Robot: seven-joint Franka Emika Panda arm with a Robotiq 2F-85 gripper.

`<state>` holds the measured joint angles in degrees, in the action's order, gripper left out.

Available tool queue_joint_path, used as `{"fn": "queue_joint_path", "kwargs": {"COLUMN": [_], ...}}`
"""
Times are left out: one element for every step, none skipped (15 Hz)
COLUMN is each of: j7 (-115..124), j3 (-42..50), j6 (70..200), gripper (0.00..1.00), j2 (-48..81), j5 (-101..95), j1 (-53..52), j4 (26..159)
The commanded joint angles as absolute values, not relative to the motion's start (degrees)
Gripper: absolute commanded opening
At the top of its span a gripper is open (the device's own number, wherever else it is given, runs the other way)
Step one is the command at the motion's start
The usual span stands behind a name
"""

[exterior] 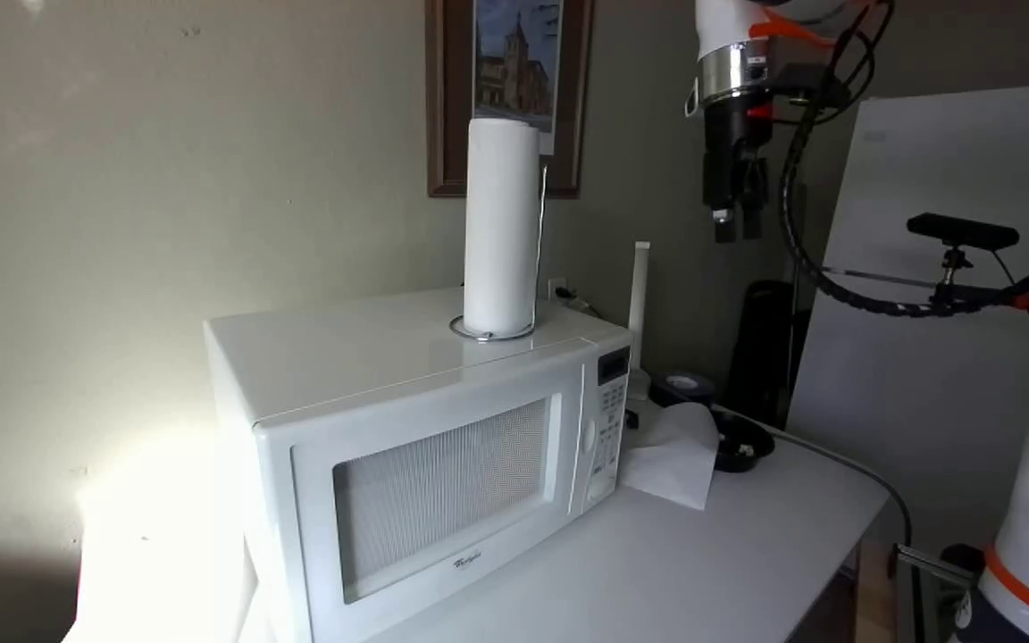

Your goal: Remove the paper towel roll from the silver stand.

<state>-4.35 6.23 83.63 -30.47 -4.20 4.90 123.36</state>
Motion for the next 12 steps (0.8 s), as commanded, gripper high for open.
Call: {"fn": "queue_joint_path", "kwargs": {"j7": [-5.44,-5.47,-5.58,-5.53,-5.73,-5.80,-5.83,-5.66,-5.46,-4.82,-4.80,-4.80], "j3": [3.13,2.01,0.87,-0.36,-1.31,-2.10,-2.65,-3.09,-3.45,-3.00,-3.15,-3.12], "j6": [87.57,88.54,89.67,90.99,92.87,95.64,99.42,103.91,108.47,103.68,105.05,105.01], "gripper": [1.00,1.00,1.00,1.00,1.00,1.00,1.00,1.00,1.00,1.00,1.00,1.00], "j2": [-31.38,-31.34,-30.97,-30.66,-29.99,-29.32,-28.61,-27.88,-27.18,-29.54,-29.04,-28.86], "j5": [-4.15,-4.22,-4.48,-4.88,-5.29,-5.58,-6.12,-6.60,-7.20,-5.98,-6.07,-6.06], "j1": [2.12,1.28,0.42,-0.40,-1.08,-1.63,-1.94,-2.15,-2.21,-2.12,-2.21,-2.21], "j4": [118.88,117.15,115.32,113.49,111.75,110.32,109.68,109.33,109.10,110.43,110.20,110.19]}}
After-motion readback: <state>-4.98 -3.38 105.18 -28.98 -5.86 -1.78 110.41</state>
